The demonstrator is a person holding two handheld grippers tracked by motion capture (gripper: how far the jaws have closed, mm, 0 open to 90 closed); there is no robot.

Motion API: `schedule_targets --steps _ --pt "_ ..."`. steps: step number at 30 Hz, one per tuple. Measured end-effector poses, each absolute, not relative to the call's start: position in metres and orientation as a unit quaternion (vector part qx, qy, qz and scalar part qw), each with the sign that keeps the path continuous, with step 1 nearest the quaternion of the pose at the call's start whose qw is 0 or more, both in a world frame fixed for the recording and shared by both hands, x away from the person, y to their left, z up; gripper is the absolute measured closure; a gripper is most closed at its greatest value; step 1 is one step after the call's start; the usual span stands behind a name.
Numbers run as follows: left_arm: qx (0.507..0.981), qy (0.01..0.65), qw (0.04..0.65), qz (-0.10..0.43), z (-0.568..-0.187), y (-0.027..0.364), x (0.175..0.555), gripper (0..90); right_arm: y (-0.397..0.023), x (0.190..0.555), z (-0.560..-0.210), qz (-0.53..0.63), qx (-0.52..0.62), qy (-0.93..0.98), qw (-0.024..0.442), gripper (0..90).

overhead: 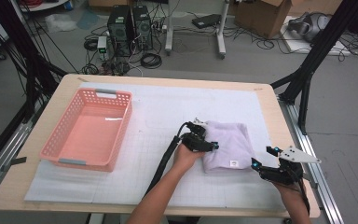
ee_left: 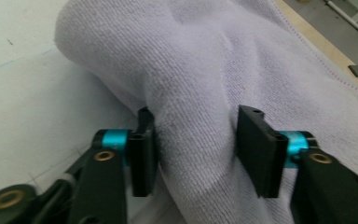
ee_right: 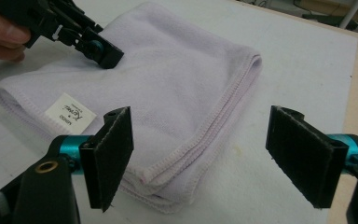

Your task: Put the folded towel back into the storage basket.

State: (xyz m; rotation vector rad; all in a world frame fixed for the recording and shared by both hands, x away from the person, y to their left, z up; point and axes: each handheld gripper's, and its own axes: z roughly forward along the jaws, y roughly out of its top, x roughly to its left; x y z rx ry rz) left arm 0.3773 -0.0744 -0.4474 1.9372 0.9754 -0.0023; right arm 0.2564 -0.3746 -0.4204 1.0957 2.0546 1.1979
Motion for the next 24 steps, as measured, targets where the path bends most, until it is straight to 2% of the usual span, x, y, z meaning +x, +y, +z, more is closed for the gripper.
schedule_targets --steps 2,6,11,17,24 --pt "0.789 0.393 0.472 -0.003 -0.447 -0.074 0.377 67.8 -0.375 0.256 -0.42 0.442 0.406 0.758 0.258 22.0" --pt "0.793 0.378 0.477 -0.001 -0.447 -0.072 0.377 72.5 -0.375 0.256 -0.42 0.443 0.406 0.757 0.258 22.0" --pt "0.785 0.369 0.498 -0.012 -0.447 -0.061 0.377 73.5 -0.376 0.255 -0.421 0.442 0.406 0.757 0.259 22.0" --pt "0.799 0.325 0.505 0.023 -0.438 -0.049 0.373 73.7 -0.376 0.254 -0.421 0.443 0.409 0.755 0.257 22.0" --pt "0.799 0.304 0.517 0.041 -0.429 -0.031 0.37 73.8 -0.374 0.255 -0.421 0.443 0.404 0.758 0.258 22.0"
